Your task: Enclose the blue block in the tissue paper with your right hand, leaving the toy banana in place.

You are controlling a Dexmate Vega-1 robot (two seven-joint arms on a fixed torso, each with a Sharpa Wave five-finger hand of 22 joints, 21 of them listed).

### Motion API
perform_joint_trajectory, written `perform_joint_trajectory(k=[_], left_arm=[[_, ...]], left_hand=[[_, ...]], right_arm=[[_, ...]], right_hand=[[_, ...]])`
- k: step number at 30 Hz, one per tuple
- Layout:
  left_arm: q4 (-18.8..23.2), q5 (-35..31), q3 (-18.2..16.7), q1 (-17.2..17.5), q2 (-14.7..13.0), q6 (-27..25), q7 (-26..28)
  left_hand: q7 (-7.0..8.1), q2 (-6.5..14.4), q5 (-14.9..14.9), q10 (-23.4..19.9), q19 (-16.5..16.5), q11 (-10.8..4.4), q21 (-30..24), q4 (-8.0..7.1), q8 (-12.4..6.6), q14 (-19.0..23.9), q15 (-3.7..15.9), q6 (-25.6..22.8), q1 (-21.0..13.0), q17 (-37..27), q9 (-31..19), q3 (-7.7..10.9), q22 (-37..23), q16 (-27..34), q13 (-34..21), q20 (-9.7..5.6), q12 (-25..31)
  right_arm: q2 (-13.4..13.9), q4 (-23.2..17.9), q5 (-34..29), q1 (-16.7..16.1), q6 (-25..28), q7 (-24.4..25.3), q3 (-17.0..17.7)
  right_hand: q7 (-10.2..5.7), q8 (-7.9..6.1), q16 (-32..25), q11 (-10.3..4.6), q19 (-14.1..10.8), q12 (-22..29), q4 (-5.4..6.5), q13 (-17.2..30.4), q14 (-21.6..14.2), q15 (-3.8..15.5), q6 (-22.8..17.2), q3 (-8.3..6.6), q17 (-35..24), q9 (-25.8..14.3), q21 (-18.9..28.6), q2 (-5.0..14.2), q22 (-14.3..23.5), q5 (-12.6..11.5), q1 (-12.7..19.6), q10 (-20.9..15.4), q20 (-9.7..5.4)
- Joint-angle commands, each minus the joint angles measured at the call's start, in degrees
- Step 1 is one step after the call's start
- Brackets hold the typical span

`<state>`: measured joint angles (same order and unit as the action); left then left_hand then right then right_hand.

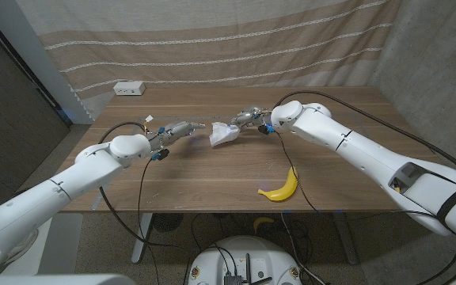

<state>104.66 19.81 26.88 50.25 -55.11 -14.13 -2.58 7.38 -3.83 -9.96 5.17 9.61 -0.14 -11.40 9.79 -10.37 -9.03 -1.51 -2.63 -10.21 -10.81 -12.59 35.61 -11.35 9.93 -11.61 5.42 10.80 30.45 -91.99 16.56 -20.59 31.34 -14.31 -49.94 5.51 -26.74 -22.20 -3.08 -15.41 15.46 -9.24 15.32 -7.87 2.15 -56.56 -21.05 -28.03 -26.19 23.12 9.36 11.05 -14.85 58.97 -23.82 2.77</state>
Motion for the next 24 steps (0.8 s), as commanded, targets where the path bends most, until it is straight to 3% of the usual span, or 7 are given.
perform_joint_trajectory(k=[1,5,10,14,16,24], left_arm=[[3.2,-6.5,4.9,-6.1,-0.1,-10.9,-1.9],[2.8,-9.8,9.1,-10.8,0.2,-14.6,-7.1],[1.9,-12.0,12.2,-14.1,0.7,-15.5,-12.2],[0.4,-11.6,13.5,-15.8,1.1,-14.3,-16.8],[-1.9,-10.9,14.0,-16.5,1.3,-10.0,-20.1],[-2.4,-10.9,15.0,-17.6,2.0,-9.0,-24.5]], left_hand=[[3.65,-0.3,0.1,5.8,9.5,0.24,0.8,-0.21,-0.44,-7.8,-0.44,3.1,-0.4,0.0,0.9,-0.6,-0.2,-0.3,-0.3,-0.09,-0.4],[4.96,-0.4,0.1,8.1,11.2,-0.79,0.5,-0.15,-1.6,-10.7,0.17,0.4,-0.5,0.1,1.4,-0.68,-0.1,-0.1,-0.2,-0.24,-0.1],[4.9,-0.1,0.1,9.2,13.0,-1.78,0.7,-0.2,-1.97,-12.5,0.78,-0.9,-0.6,0.1,1.6,-0.58,0.0,0.0,-0.1,-0.33,0.1],[4.99,-0.3,0.1,9.9,15.2,-2.05,0.9,-0.44,-2.05,-13.3,0.26,-2.0,0.0,0.1,1.7,-0.84,0.0,0.3,0.0,-0.25,0.3],[4.96,-0.3,0.1,10.0,15.4,-2.12,0.9,-0.52,-2.09,-13.4,0.11,-2.3,0.1,0.1,1.7,-0.89,0.1,0.3,0.0,-0.37,0.4],[4.6,0.2,0.0,9.0,16.2,-2.68,0.5,-1.15,-3.26,-13.5,-0.38,-7.3,1.8,0.2,1.8,-1.34,0.2,0.7,0.2,-0.44,1.2]], right_arm=[[3.4,-3.2,0.2,1.1,-1.2,-7.2,0.0],[3.1,-2.6,0.8,1.0,-1.6,-7.9,0.4],[2.6,-1.3,2.0,1.1,-2.5,-9.4,1.0],[2.5,-1.0,2.0,1.0,-2.9,-9.3,1.2],[2.4,-1.0,1.9,0.9,-3.1,-9.2,1.2],[2.1,-0.9,1.8,0.2,-3.6,-7.5,2.0]], right_hand=[[-0.37,-0.53,0.2,0.07,0.5,-0.1,0.11,0.2,0.2,1.87,0.2,-0.46,-0.3,-0.4,-0.2,0.4,0.2,-0.3,0.1,0.4,0.04],[-0.47,-0.56,0.2,0.03,0.6,-0.1,0.17,0.3,0.3,1.92,0.2,-0.43,-0.4,-0.6,-0.2,0.4,0.2,-0.3,0.0,0.5,0.04],[-0.54,-0.61,0.2,0.04,0.7,-0.2,0.17,0.3,0.4,1.8,0.2,-0.44,-0.4,-0.9,-0.2,0.41,0.2,-0.3,0.0,0.5,0.06],[-0.5,-0.56,0.1,0.07,0.7,-0.1,0.14,0.4,0.4,1.68,0.2,-0.44,-0.4,-0.9,-0.2,0.38,0.2,-0.3,0.0,0.5,0.08],[-0.5,-0.52,0.1,0.05,0.7,-0.1,0.15,0.4,0.4,1.67,0.1,-0.43,-0.4,-0.8,-0.2,0.37,0.2,-0.3,0.0,0.5,0.11],[-0.41,-0.4,0.1,0.13,0.7,-0.1,0.1,0.5,0.3,1.57,0.0,-0.44,-0.4,-0.8,-0.1,0.32,0.2,-0.3,0.0,0.4,0.18]])
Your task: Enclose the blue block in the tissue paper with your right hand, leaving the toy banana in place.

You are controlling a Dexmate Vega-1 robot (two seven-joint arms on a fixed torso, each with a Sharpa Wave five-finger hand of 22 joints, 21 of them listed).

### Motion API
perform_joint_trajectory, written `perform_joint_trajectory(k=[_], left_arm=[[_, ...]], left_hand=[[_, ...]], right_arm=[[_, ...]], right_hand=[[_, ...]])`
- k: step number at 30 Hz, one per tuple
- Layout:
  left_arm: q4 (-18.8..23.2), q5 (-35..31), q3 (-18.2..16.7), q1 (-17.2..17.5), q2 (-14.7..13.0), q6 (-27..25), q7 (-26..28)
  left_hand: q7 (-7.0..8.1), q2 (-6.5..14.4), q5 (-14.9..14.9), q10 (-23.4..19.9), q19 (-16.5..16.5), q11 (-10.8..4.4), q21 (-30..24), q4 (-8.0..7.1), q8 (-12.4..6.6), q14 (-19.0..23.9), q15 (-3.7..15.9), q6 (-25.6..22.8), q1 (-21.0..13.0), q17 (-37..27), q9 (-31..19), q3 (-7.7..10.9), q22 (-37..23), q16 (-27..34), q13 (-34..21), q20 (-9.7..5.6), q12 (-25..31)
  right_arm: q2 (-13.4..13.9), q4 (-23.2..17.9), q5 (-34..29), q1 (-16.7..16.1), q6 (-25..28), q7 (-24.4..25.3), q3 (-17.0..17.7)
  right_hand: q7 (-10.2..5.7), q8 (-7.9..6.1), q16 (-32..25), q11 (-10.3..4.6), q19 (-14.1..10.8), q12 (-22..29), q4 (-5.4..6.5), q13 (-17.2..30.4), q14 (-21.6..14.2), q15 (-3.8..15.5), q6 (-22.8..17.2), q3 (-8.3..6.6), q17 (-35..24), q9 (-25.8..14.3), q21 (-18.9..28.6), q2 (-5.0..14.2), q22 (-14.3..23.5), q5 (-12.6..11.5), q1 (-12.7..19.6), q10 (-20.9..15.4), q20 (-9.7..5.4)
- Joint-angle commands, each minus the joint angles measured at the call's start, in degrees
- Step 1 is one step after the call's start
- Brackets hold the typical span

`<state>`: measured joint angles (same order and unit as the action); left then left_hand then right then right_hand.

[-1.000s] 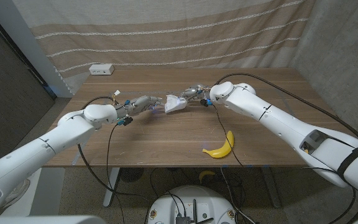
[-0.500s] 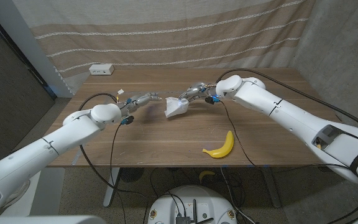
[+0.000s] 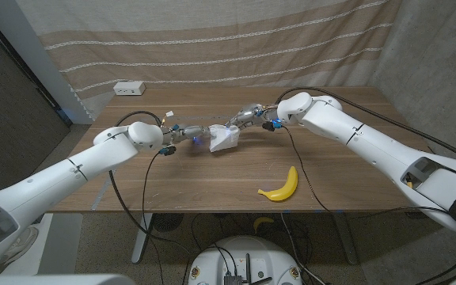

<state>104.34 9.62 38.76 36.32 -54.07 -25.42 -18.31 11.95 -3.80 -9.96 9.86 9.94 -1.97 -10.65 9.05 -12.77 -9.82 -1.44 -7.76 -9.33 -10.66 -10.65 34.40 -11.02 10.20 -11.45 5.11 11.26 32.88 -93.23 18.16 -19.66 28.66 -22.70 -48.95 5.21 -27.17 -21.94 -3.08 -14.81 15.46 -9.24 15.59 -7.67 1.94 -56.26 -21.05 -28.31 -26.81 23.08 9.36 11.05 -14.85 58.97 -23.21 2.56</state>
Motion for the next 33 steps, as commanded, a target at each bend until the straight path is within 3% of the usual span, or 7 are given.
perform_joint_trajectory(k=[1,10,17,20,25,33], left_arm=[[-2.0,-0.8,3.3,-3.8,1.0,2.0,-9.2],[-0.3,-3.6,5.9,-6.2,1.2,-1.8,-13.0],[0.6,-3.3,5.5,-6.4,1.3,-3.9,-13.2],[0.8,-2.6,4.9,-6.0,1.3,-4.3,-12.5],[1.1,-1.4,3.8,-5.2,1.1,-4.0,-11.2],[1.8,-0.5,2.8,-4.5,0.9,-5.0,-9.2]], left_hand=[[-0.04,0.2,0.0,4.3,16.4,-0.84,-0.2,-0.45,-1.08,-12.8,-0.49,-3.0,1.2,0.0,-0.2,-0.16,-0.1,0.5,0.1,-0.22,0.8],[-0.4,0.2,-0.1,4.2,19.2,-1.12,0.0,-0.42,-2.74,-14.7,-0.03,-11.4,3.1,0.1,0.1,-0.78,0.1,0.3,0.3,-0.62,0.9],[-0.97,-0.3,-0.1,3.9,19.6,-1.37,-0.2,-0.29,-2.86,-14.7,-0.22,-12.9,3.6,0.1,0.2,-1.07,0.2,0.4,0.4,-0.62,1.0],[-3.36,-0.6,-0.1,2.9,19.1,-1.06,-0.6,-0.4,-2.63,-14.3,-0.46,-13.6,4.5,0.2,0.2,-1.5,0.2,0.6,0.5,-0.64,1.4],[-9.15,-0.6,-0.3,1.5,17.5,-0.52,-1.2,-0.73,-1.99,-13.2,-0.92,-15.0,5.9,0.3,0.2,-2.05,0.3,0.9,0.6,-0.3,1.7],[-13.21,-0.3,-0.4,-0.9,16.0,0.93,-1.7,-1.07,-1.38,-11.6,-1.05,-16.0,7.2,0.3,0.1,-2.51,0.3,1.3,0.7,0.14,2.3]], right_arm=[[-0.4,0.5,0.3,-0.8,-0.9,1.0,1.1],[-2.2,3.0,-1.4,-0.3,0.3,2.9,-0.4],[-3.5,4.9,-4.5,-0.5,-0.5,5.5,-2.0],[-4.0,5.7,-5.7,-0.7,-1.3,6.5,-2.5],[-4.7,7.1,-7.6,-0.8,-2.3,7.5,-3.3],[-5.2,8.0,-11.4,-1.8,-4.1,10.4,-4.3]], right_hand=[[-0.15,0.05,-0.2,0.06,0.1,-0.1,0.09,0.2,0.1,1.79,-0.3,-0.44,-0.2,-0.2,-0.1,0.3,0.2,-0.3,0.0,-0.2,0.38],[-0.03,0.33,-0.5,0.06,0.0,0.1,0.05,0.3,-0.3,1.88,-0.2,-0.46,-0.2,-0.1,0.1,0.28,0.2,-0.3,0.0,-0.6,0.45],[0.14,0.5,-0.6,-0.06,-0.2,0.2,0.02,0.4,-0.6,2.12,-0.2,-0.5,-0.2,0.0,0.3,0.33,0.2,-0.3,0.1,-0.8,0.37],[0.16,0.52,-0.7,-0.18,-0.3,0.2,0.01,0.4,-0.7,2.32,-0.2,-0.52,-0.2,-0.1,0.3,0.35,0.2,-0.3,0.1,-0.9,0.33],[0.15,0.52,-0.8,-0.38,-0.4,0.2,0.02,0.4,-0.7,2.52,-0.2,-0.54,-0.3,-0.2,0.4,0.41,0.2,-0.2,0.1,-1.0,0.19],[-0.07,0.71,-1.0,-0.42,-0.8,0.2,0.07,0.4,-1.1,2.68,-0.2,-0.53,-0.3,-0.2,0.7,0.45,0.2,-0.1,0.2,-1.1,0.0]])
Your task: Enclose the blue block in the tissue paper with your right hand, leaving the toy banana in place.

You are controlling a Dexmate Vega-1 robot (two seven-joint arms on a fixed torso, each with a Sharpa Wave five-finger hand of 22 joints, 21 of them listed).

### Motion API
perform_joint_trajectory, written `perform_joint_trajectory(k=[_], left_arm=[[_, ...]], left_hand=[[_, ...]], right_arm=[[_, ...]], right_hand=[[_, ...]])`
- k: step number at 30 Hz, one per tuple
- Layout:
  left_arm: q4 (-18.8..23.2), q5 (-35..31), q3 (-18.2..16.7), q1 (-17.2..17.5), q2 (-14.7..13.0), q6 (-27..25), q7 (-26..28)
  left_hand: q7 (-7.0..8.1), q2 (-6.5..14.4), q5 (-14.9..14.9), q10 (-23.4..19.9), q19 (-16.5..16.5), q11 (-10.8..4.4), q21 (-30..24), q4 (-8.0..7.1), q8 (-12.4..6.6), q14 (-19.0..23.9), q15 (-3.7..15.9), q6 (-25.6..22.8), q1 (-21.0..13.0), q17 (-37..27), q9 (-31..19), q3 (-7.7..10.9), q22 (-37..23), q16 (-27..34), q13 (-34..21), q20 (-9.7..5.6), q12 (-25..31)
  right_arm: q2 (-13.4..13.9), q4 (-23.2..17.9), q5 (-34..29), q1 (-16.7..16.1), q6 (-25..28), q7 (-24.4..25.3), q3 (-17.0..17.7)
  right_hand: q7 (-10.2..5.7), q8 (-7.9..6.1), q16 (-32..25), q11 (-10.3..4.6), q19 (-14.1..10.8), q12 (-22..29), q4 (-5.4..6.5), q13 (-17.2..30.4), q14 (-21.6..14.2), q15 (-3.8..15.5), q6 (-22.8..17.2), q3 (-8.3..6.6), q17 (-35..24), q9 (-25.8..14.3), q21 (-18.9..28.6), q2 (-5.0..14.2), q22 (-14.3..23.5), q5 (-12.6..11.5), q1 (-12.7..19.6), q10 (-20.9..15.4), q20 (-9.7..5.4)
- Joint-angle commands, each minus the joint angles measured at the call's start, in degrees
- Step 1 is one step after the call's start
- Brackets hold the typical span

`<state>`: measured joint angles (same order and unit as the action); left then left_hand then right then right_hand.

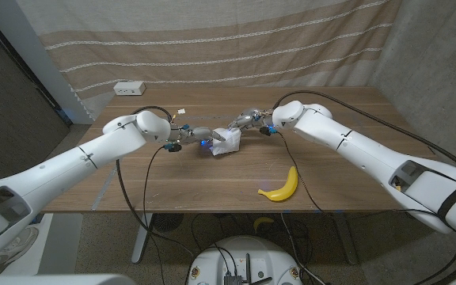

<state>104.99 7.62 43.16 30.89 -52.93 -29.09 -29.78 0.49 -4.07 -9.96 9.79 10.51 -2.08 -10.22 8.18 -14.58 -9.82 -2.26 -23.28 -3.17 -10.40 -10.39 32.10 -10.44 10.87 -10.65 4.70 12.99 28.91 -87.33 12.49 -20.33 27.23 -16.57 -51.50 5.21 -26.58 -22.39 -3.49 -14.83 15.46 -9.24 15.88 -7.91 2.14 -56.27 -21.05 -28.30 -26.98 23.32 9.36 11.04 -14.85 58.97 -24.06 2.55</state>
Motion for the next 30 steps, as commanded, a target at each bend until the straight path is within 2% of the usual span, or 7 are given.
perform_joint_trajectory(k=[1,8,11,18,22,26,30], left_arm=[[1.2,1.7,-1.7,1.0,-0.3,-1.4,2.6],[1.8,1.9,-1.9,1.2,-0.5,-2.0,3.7],[2.4,1.9,-2.2,1.4,-0.8,-2.6,4.6],[3.7,2.2,-3.0,1.9,-1.4,-4.1,6.5],[4.8,1.8,-3.4,2.3,-1.8,-5.3,8.1],[7.4,0.3,-3.6,2.8,-2.6,-8.4,10.9],[10.1,-1.8,-3.3,3.1,-3.2,-12.4,13.8]], left_hand=[[-1.85,0.0,-0.4,-1.1,15.3,1.14,-2.2,-0.23,0.5,-11.3,-0.27,-0.5,1.1,0.0,-0.1,-0.25,-0.3,0.7,-0.1,0.67,0.6],[-2.38,0.2,-0.4,-1.9,14.5,1.61,-2.4,-0.37,0.84,-10.4,-0.42,-0.6,1.5,0.0,-0.2,-0.41,-0.3,0.9,-0.1,1.06,0.8],[-2.42,0.3,-0.5,-2.5,14.0,2.04,-2.5,-0.45,1.06,-9.7,-0.89,-0.7,1.8,0.0,-0.2,-0.5,-0.3,1.0,-0.1,1.28,0.9],[-1.64,0.5,-0.5,-3.1,12.9,2.58,-2.8,-0.54,1.6,-8.0,-1.52,-0.3,2.0,0.0,-0.2,-0.65,-0.3,1.3,-0.1,1.76,0.9],[-1.33,0.6,-0.5,-3.3,12.6,2.73,-2.8,-0.58,1.88,-7.2,-1.54,0.0,2.2,0.0,-0.3,-0.72,-0.3,1.5,-0.1,1.94,0.9],[-1.2,0.8,-0.5,-4.0,12.1,2.71,-2.9,-0.66,2.07,-6.1,-1.6,-0.1,2.3,0.0,-0.3,-0.8,-0.3,1.6,-0.1,2.03,1.1],[-1.11,1.0,-0.6,-4.5,11.4,2.67,-3.1,-0.73,2.2,-5.1,-1.43,-0.2,2.3,0.0,-0.3,-0.83,-0.3,1.8,-0.1,2.08,1.2]], right_arm=[[-1.2,2.3,-6.3,-1.2,-3.1,4.3,-2.0],[-2.1,4.5,-8.5,-3.1,-7.0,7.5,-1.6],[-2.3,5.2,-9.7,-4.3,-9.1,9.8,-1.0],[-2.6,6.8,-15.1,-6.2,-14.4,15.5,-1.4],[-2.8,7.7,-18.3,-6.4,-16.0,17.1,-2.1],[-2.9,8.6,-21.2,-6.2,-16.9,17.5,-2.9],[-2.6,8.8,-23.7,-6.3,-17.9,17.9,-3.3]], right_hand=[[-0.25,0.2,-0.7,-0.08,-0.9,0.3,0.11,0.2,-1.0,2.53,-0.1,-0.51,-0.3,0.1,0.5,0.45,0.2,-0.1,0.1,-0.4,-0.04],[-0.95,0.61,-1.0,-0.61,-1.3,0.3,0.22,0.2,-1.4,2.93,-0.1,-0.4,-0.5,0.4,0.7,0.41,0.2,0.1,0.0,-0.7,-0.19],[-1.74,1.1,-1.6,-0.95,-2.2,0.5,0.38,0.2,-2.6,3.52,0.1,-0.23,-0.6,0.9,1.2,0.37,0.2,0.4,-0.2,-1.3,-0.44],[-2.62,1.53,-2.2,-1.52,-3.1,1.1,0.32,0.2,-3.8,4.38,-0.1,0.12,-0.5,1.5,1.7,-0.02,0.2,0.9,-0.4,-2.9,-0.66],[-3.02,1.72,-2.7,-1.89,-3.2,1.2,0.33,0.2,-4.7,4.96,-0.3,0.27,-0.6,1.9,1.9,-0.11,0.2,1.2,-0.5,-3.5,-0.69],[-3.18,1.84,-2.9,-1.98,-3.4,1.2,0.27,0.1,-5.1,5.21,-0.4,0.39,-0.6,2.1,2.0,-0.25,0.2,1.4,-0.5,-3.7,-0.74],[-3.48,1.99,-3.1,-2.69,-3.8,1.5,0.12,0.1,-5.5,5.49,-0.7,0.5,-0.5,2.4,2.2,-0.43,0.1,1.6,-0.4,-4.5,-0.85]])
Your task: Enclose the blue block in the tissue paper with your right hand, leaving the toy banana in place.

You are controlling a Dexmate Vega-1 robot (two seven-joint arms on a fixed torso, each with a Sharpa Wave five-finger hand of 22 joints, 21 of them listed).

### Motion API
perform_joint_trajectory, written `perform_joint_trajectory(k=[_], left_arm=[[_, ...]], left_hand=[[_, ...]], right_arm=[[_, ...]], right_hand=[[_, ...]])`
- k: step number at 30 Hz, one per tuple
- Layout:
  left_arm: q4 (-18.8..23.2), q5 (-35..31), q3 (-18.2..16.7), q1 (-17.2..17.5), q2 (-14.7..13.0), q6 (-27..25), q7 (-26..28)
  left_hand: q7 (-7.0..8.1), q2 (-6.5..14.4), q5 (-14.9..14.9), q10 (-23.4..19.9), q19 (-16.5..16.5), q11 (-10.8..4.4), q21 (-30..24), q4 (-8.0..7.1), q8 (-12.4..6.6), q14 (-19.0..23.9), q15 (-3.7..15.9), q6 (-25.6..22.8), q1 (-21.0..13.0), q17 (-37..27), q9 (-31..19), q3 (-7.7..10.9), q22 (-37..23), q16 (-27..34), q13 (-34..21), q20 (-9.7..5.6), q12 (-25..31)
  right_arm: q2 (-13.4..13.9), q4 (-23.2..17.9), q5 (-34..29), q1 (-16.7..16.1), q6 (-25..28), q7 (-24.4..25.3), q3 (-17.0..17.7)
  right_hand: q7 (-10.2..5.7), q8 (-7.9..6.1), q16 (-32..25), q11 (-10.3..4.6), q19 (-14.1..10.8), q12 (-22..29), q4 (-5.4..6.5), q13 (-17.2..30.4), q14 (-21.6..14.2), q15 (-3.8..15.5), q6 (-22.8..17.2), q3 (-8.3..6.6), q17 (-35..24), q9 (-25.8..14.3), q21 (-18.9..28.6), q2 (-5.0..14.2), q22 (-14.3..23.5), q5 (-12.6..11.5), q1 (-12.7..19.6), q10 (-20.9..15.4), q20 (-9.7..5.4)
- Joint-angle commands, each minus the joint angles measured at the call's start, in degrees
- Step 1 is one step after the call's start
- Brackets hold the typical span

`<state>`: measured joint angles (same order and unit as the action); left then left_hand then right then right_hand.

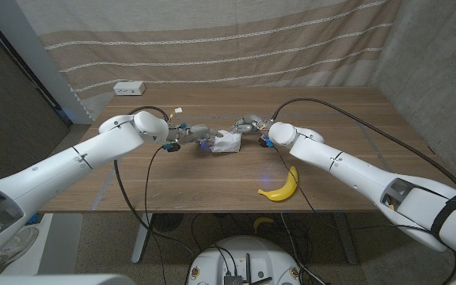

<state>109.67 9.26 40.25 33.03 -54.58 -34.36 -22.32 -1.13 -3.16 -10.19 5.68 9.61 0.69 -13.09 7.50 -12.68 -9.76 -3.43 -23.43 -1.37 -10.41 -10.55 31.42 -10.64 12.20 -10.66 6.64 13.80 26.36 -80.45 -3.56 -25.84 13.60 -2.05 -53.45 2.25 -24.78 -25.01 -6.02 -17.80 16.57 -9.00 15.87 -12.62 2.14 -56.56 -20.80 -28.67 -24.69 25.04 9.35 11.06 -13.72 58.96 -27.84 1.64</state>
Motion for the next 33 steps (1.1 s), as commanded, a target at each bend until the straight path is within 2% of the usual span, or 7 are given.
perform_joint_trajectory(k=[1,6,11,17,22,29,33], left_arm=[[6.2,-4.3,0.0,0.9,-1.6,-8.5,7.1],[9.3,-7.6,1.0,1.1,-1.8,-14.1,11.1],[11.6,-9.5,-0.8,4.5,-1.6,-14.9,18.5],[9.0,-5.3,-9.8,15.1,-0.5,0.7,30.6],[4.2,-1.4,-14.4,19.8,0.8,15.7,33.1],[2.0,0.6,-16.0,20.8,1.6,21.2,31.9],[1.0,1.5,-16.9,21.7,2.2,24.3,31.8]], left_hand=[[0.63,0.2,-0.3,-0.7,12.1,-0.11,-0.3,-0.07,0.38,-4.7,-0.33,0.0,0.6,0.0,-0.2,-0.14,-0.1,0.5,-0.1,0.13,0.4],[1.2,0.9,-0.4,-1.7,11.0,0.06,-0.5,-0.15,0.67,-3.3,-0.39,0.2,0.4,0.0,-0.2,0.0,-0.1,0.7,-0.1,0.23,0.6],[0.82,2.4,-0.5,-4.9,7.9,-0.51,-1.2,-0.02,0.31,0.3,0.27,-1.8,-0.1,0.1,-0.3,0.5,-0.1,1.1,0.0,0.09,1.3],[1.52,4.7,-0.3,-10.6,0.3,-2.26,-2.8,0.57,1.23,8.4,2.19,-2.2,-0.5,0.2,-0.3,1.45,0.0,1.6,-0.1,-1.46,2.0],[2.57,5.4,-0.3,-11.4,-2.8,-2.36,-3.5,0.55,1.94,11.7,2.68,-0.3,-0.5,0.1,-0.3,1.77,0.1,1.9,-0.1,-1.34,1.8],[3.04,6.0,-0.3,-11.1,-3.1,-2.69,-3.4,0.37,2.33,12.2,2.66,1.2,-0.4,0.1,-0.3,2.0,0.0,1.6,-0.2,-1.16,1.4],[3.49,6.2,-0.3,-11.0,-3.1,-2.69,-3.3,0.16,2.51,12.3,2.6,2.1,-0.1,0.0,-0.3,2.04,0.0,1.5,-0.2,-1.05,1.2]], right_arm=[[0.0,2.0,-8.2,-0.9,-4.6,3.6,-1.4],[0.1,2.2,-10.5,-1.0,-5.0,3.6,-1.6],[0.1,2.7,-12.8,-1.0,-5.7,4.0,-1.9],[0.0,3.8,-15.1,-1.2,-7.5,4.9,-2.2],[0.1,4.1,-16.2,-1.8,-9.0,6.2,-1.8],[0.1,4.2,-18.5,-2.8,-10.7,9.7,-1.2],[0.2,4.3,-19.5,-3.1,-11.3,10.7,-1.0]], right_hand=[[-0.47,0.24,-0.5,-0.33,-0.9,0.4,-0.18,0.1,-0.8,5.54,-0.4,0.26,-0.1,0.2,0.5,-0.46,0.1,0.5,-0.3,-0.9,0.05],[-0.54,0.37,-0.6,-0.58,-1.1,0.5,-0.34,0.1,-1.2,5.93,-0.8,0.35,0.0,0.6,0.7,-0.71,0.1,0.8,-0.2,-1.4,-0.17],[-0.64,0.47,-0.6,-0.76,-1.3,0.6,-0.44,0.0,-1.5,6.11,-1.2,0.39,0.2,0.9,0.9,-0.95,0.1,1.0,-0.1,-1.8,-0.31],[-0.78,0.64,-0.5,-0.84,-1.5,0.6,-0.51,0.0,-1.7,6.21,-1.3,0.3,0.4,1.2,1.0,-0.99,0.0,1.1,0.1,-2.0,-0.42],[-1.83,1.08,-0.2,-0.83,-1.8,0.5,-0.74,-0.1,-2.2,6.11,-1.1,0.12,0.9,1.7,1.1,-1.54,0.0,1.3,0.2,-2.1,-0.23],[-4.75,5.96,0.4,-0.58,-2.0,-1.9,-1.05,-0.4,-1.9,5.49,7.5,0.67,1.4,3.9,1.4,-4.13,-0.2,2.0,0.8,2.5,0.44],[-7.86,10.56,1.2,-0.91,-1.9,-3.4,-0.9,-0.6,-1.1,5.07,16.2,0.77,1.6,5.7,1.3,-5.54,-0.3,2.5,1.5,5.5,0.58]])
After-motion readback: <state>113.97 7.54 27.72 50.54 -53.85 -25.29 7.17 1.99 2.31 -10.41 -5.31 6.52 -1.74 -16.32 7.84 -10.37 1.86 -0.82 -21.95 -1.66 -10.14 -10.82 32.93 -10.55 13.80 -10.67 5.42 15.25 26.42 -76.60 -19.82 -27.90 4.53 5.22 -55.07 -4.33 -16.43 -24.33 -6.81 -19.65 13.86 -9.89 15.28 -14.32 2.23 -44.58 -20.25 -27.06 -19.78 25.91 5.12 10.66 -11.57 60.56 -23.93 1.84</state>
